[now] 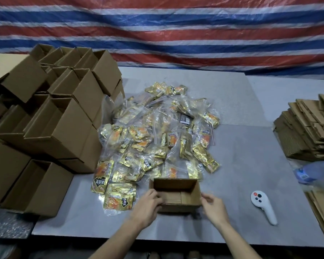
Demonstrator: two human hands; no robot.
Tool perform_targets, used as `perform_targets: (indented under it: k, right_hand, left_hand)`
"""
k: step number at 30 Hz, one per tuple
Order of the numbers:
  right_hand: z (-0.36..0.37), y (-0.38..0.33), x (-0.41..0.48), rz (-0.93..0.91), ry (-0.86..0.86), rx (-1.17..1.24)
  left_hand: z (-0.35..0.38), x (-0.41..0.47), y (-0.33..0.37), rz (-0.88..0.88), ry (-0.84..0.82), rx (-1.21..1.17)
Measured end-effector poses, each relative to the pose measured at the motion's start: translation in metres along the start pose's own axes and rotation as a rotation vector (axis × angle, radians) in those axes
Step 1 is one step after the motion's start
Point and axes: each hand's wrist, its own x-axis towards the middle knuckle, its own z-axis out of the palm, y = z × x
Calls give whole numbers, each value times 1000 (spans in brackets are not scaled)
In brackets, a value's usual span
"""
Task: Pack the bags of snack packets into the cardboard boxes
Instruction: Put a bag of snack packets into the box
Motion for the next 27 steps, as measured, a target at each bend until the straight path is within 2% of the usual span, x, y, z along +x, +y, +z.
perform_targets:
  k: [7, 10, 12, 13, 20, 27]
  right_hand:
    - [13, -4, -7, 26, 41, -88]
    - [11, -6, -6, 41, 29, -59]
    - [10, -5, -5, 51, 42, -50]
    - [10, -4, -5, 58, 54, -45]
    - [15, 9, 5, 120, 24, 60]
    - [13, 2, 26, 127, -29, 78]
  left_hand:
    - [-1, 2, -3, -56, -58, -116]
    - [-13, 5, -6, -111, 188, -208]
    - [-27, 18, -13, -228, 364, -252]
    - [-34, 28, -17, -301, 394, -284]
    - [-76, 129, -39, -865, 307, -697]
    - [-82, 198, -57, -1044, 303, -869]
